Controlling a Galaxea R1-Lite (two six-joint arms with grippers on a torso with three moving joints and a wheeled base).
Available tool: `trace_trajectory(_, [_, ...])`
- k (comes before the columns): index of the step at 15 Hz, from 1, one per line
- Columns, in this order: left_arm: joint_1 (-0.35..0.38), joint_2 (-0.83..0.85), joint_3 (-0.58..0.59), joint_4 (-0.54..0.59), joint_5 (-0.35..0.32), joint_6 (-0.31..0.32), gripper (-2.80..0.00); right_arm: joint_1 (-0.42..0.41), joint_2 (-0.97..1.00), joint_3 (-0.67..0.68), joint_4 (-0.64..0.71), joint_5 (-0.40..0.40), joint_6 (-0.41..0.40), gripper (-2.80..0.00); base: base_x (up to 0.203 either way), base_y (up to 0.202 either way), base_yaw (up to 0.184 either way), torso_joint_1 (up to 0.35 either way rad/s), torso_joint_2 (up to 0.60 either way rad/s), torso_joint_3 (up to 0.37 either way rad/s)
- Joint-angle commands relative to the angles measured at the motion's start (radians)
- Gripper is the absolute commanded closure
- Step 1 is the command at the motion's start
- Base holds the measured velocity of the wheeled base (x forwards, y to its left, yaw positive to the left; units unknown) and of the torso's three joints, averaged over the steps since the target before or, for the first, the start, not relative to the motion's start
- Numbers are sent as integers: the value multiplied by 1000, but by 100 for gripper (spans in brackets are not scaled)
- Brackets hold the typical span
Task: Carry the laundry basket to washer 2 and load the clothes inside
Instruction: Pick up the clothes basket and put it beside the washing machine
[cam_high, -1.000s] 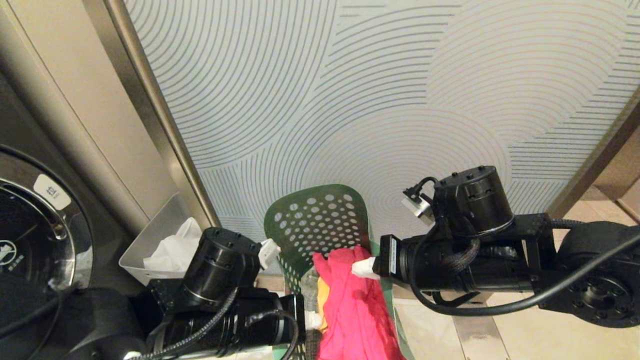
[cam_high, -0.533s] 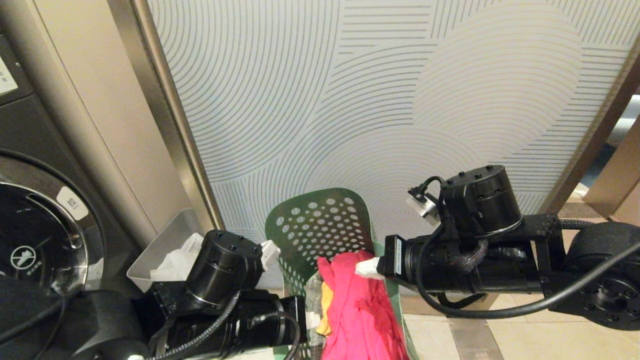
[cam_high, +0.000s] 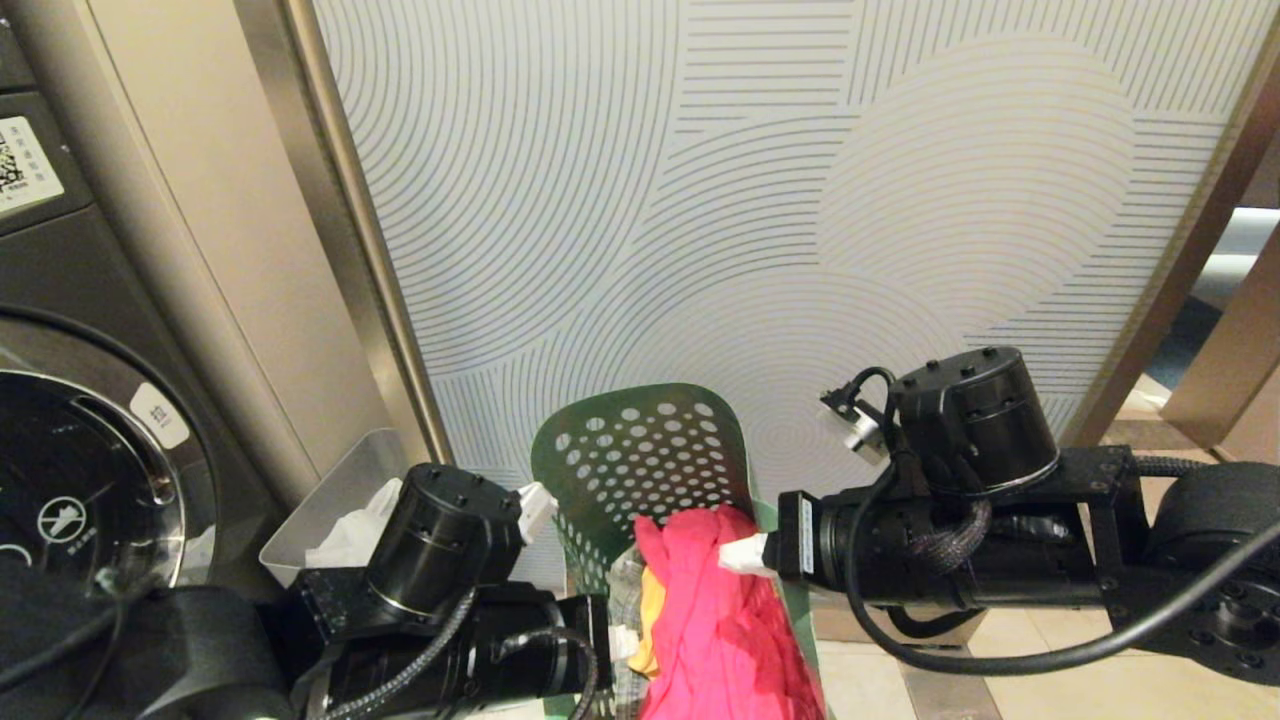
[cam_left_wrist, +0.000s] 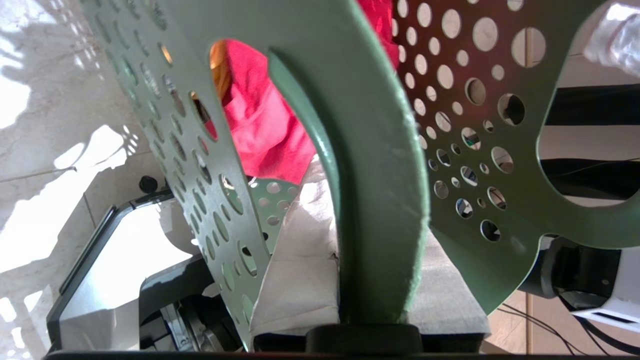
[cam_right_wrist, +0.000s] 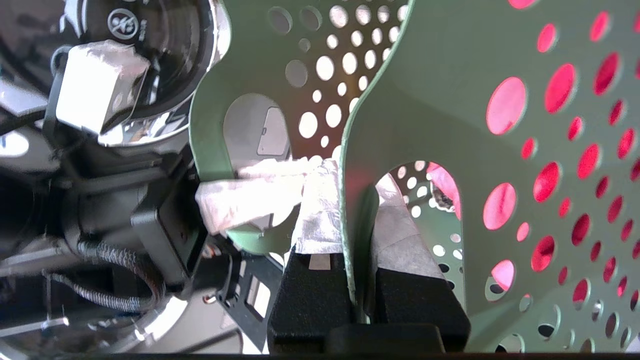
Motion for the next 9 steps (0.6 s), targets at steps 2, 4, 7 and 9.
trace_trajectory(2, [-4, -38, 6, 2, -1, -6, 0, 2, -31, 7, -3, 5, -2, 0, 0, 0, 0, 0, 0, 0])
trace_trajectory(4, [-10, -30, 3, 0, -1, -8, 0, 1, -44, 21, -4, 1, -1, 0, 0, 0, 0, 0, 0, 0])
trace_trajectory(7, [-17, -16, 6, 3, -3, -9, 0, 2, -47, 40, -5, 7, 4, 0, 0, 0, 0, 0, 0, 0])
trace_trajectory(9, [-17, -2, 6, 5, -1, -8, 0, 1, -42, 39, -6, 7, 4, 0, -1, -4, 112, 5, 4, 2])
